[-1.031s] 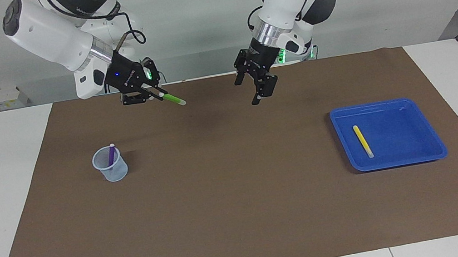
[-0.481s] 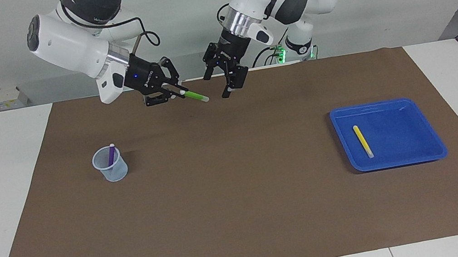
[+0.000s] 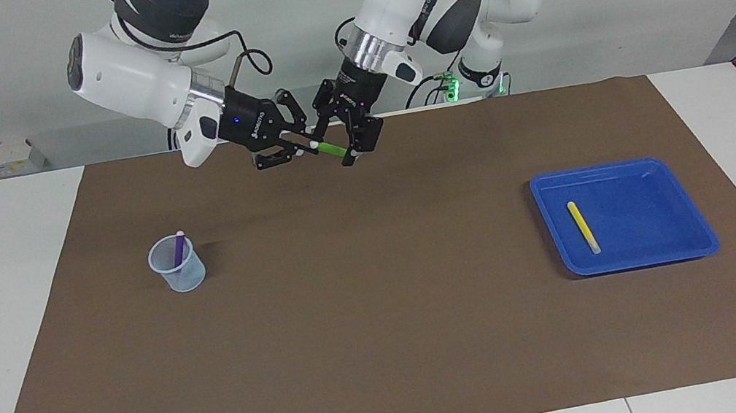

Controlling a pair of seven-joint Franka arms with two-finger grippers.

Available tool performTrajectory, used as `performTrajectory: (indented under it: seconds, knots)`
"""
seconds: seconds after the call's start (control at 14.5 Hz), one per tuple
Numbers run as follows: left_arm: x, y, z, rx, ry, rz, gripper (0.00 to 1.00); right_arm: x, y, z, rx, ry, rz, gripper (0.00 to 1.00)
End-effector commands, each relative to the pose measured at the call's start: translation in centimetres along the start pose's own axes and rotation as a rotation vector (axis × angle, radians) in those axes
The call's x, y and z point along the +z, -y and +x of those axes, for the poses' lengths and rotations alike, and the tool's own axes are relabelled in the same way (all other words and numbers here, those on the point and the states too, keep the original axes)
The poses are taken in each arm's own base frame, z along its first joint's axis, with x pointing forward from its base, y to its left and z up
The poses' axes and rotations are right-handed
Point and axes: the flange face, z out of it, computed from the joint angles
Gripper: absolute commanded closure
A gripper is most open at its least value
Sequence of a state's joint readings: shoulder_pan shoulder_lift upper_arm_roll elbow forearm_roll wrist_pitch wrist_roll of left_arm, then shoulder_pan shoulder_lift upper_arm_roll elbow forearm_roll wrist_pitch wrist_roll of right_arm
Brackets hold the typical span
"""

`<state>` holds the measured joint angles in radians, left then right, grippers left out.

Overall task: Right arm passes pens to left for tray arrangement
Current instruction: 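Carry the green pen toward center while the left gripper approaches, then close the left gripper on the green pen's free end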

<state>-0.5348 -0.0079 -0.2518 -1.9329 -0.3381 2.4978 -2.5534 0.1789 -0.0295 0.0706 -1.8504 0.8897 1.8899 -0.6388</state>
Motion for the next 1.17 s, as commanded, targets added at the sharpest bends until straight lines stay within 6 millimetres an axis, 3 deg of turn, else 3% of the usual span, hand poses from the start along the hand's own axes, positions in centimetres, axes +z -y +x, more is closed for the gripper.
performTrajectory:
  seconds: [0.0, 0.34, 0.83, 1.1]
  knots:
    - [0.1, 0.4, 0.2, -0.014, 0.004, -0.007, 0.10, 1.0, 0.4, 0.3, -0.023, -0.043, 0.021, 1.00]
    - [-0.5, 0.5, 0.9, 0.027, -0.096, 0.050, 0.16, 1.3, 0.6, 0.4, -0.038, -0.047, 0.026, 1.00]
    - [-2.0, 0.3, 1.1, 0.051, -0.105, 0.048, 0.20, 1.1, 0.6, 0.5, -0.054, -0.062, 0.039, 1.00]
    - [-1.9, 0.3, 1.2, 0.050, -0.108, 0.049, 0.36, 1.0, 0.6, 0.5, -0.053, -0.069, 0.045, 1.00]
